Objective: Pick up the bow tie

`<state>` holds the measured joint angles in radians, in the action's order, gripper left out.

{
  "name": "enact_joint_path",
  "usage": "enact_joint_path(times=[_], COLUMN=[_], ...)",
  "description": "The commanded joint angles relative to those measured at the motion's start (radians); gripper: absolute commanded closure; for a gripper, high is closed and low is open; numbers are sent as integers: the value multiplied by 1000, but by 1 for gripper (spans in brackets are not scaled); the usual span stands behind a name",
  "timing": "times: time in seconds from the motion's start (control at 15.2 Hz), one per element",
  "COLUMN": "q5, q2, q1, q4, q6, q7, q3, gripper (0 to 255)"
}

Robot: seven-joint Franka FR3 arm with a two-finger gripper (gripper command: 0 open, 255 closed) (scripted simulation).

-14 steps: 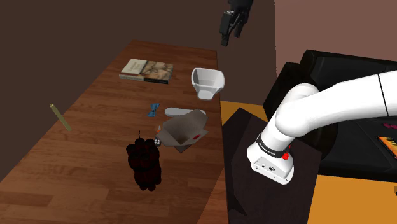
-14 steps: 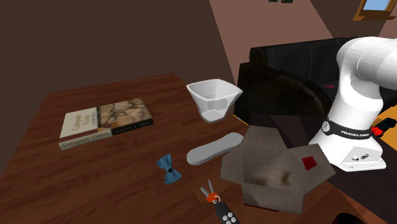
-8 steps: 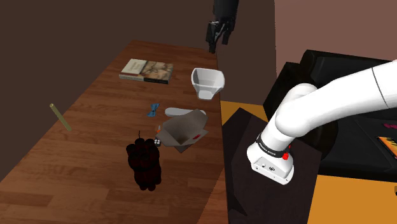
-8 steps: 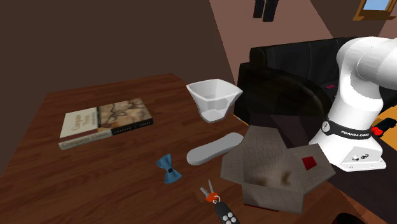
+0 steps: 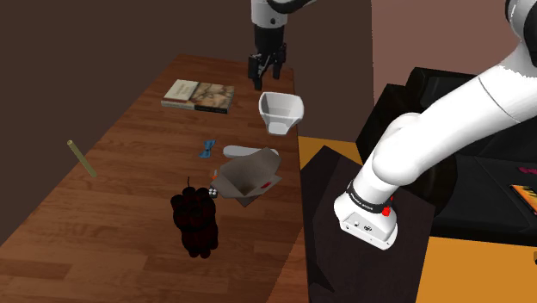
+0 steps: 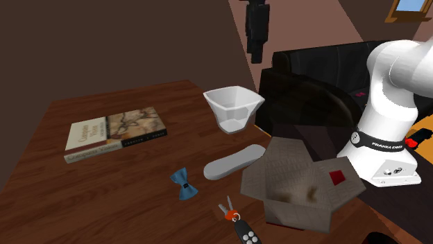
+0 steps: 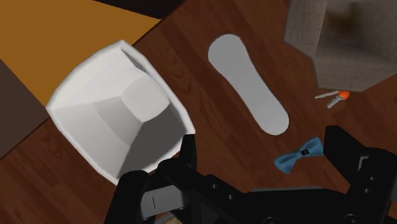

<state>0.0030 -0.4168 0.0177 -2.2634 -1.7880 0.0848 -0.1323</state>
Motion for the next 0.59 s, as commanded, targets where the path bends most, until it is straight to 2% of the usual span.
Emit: enact_joint_path(times=[0.0,0.53], q5=[1,-12], q2=[78,378], q1=[2,11], q4=[18,135], q6=[-47,-175], q7=[13,60], q3=[-11,-42], gripper=[0,0])
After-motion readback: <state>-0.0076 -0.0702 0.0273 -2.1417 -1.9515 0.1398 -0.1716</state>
